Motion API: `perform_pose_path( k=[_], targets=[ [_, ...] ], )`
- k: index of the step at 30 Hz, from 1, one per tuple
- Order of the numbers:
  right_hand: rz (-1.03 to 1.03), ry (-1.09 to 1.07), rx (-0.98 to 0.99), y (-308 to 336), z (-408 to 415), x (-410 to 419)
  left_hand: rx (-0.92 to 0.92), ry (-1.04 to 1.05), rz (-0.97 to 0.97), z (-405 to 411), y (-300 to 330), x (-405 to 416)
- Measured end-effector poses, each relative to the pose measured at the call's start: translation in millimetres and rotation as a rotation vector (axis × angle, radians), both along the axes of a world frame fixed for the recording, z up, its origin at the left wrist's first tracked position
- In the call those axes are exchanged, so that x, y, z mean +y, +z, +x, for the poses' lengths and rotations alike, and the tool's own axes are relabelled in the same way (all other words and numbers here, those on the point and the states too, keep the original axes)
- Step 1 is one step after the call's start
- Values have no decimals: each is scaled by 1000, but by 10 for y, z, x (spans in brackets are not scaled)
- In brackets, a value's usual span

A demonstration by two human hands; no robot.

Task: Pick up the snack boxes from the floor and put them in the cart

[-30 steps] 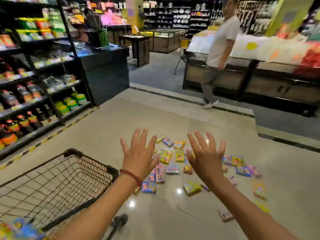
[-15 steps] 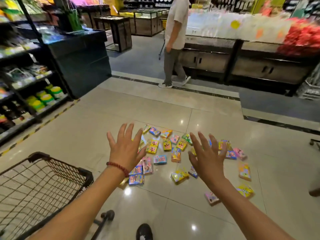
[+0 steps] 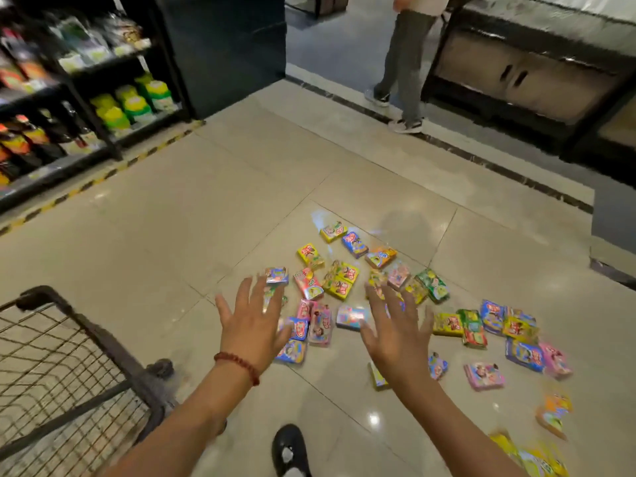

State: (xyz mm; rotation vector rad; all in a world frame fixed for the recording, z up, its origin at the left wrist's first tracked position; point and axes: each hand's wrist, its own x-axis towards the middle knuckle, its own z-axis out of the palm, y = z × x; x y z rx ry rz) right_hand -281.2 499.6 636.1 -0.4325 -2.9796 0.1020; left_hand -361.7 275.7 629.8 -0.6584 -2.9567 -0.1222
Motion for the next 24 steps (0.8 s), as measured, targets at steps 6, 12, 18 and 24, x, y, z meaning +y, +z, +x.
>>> perform_pose_path(
  k=[6, 12, 18, 24],
  targets=[
    [-82, 9, -92, -1286, -722, 190, -163, 107, -4, -512, -1278, 251],
    [-149, 38, -228, -3200, -946, 431, -357, 197, -38, -765, -3089, 444],
    [-160, 95, -380, -5232, -1121, 623, -509, 200, -87, -1050, -5163, 512],
    [-436, 32, -325, -6778, -1521, 677, -424, 227, -73, -1447, -6682, 538]
  ],
)
